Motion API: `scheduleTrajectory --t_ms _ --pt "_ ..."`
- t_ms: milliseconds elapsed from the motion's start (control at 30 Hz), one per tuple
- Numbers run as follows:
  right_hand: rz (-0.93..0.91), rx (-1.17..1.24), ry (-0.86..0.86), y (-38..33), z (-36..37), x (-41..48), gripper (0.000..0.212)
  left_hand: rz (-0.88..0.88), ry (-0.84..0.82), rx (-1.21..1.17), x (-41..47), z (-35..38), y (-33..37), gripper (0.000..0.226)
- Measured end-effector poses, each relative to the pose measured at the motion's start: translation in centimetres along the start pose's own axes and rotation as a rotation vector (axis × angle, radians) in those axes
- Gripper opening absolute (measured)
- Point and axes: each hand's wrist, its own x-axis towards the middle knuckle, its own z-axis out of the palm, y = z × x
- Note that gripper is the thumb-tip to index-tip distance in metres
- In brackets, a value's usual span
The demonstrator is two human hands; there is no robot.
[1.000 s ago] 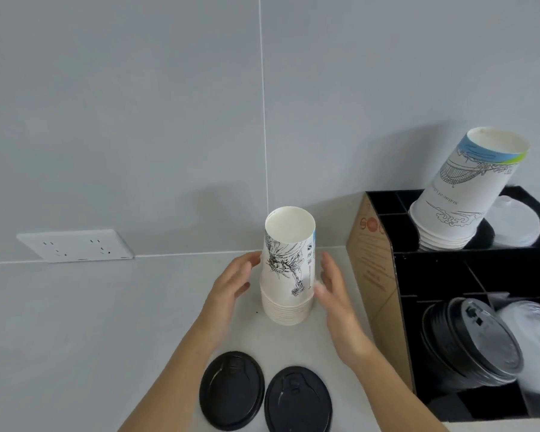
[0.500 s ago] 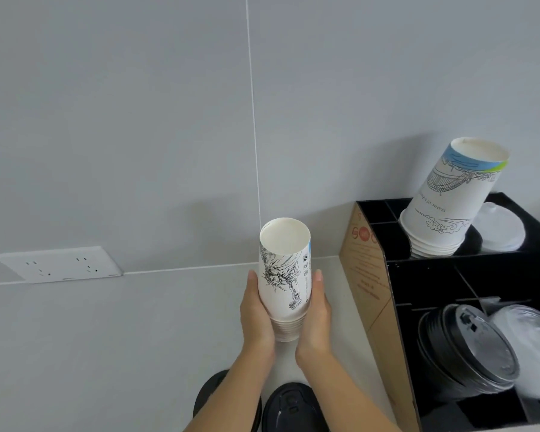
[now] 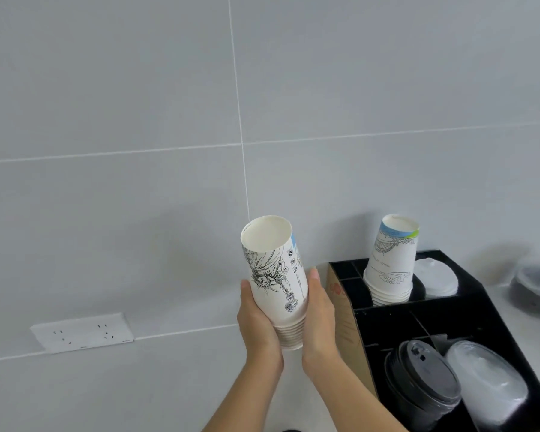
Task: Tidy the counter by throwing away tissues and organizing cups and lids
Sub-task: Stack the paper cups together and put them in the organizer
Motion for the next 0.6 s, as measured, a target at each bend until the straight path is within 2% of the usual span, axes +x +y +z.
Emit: scheduleTrajectory --t_ms 333,467,600 --pt "-0.216 0.117 -0.025 -13.8 -2.3 1.2 0.066 0.227 -0.142 -0.040 -4.6 11.6 6.9 0.033" --pt "-0.273 0.130 -0.047 -18.9 -5.3 2.4 0.048 0.257 -0.196 -0.052 -5.6 17.1 7.5 0.033" --pt "-0.333 0.124 -0.045 -22.4 -8.2 4.1 0.046 0.287 -0.242 -0.058 -6.4 22.0 7.0 0.033"
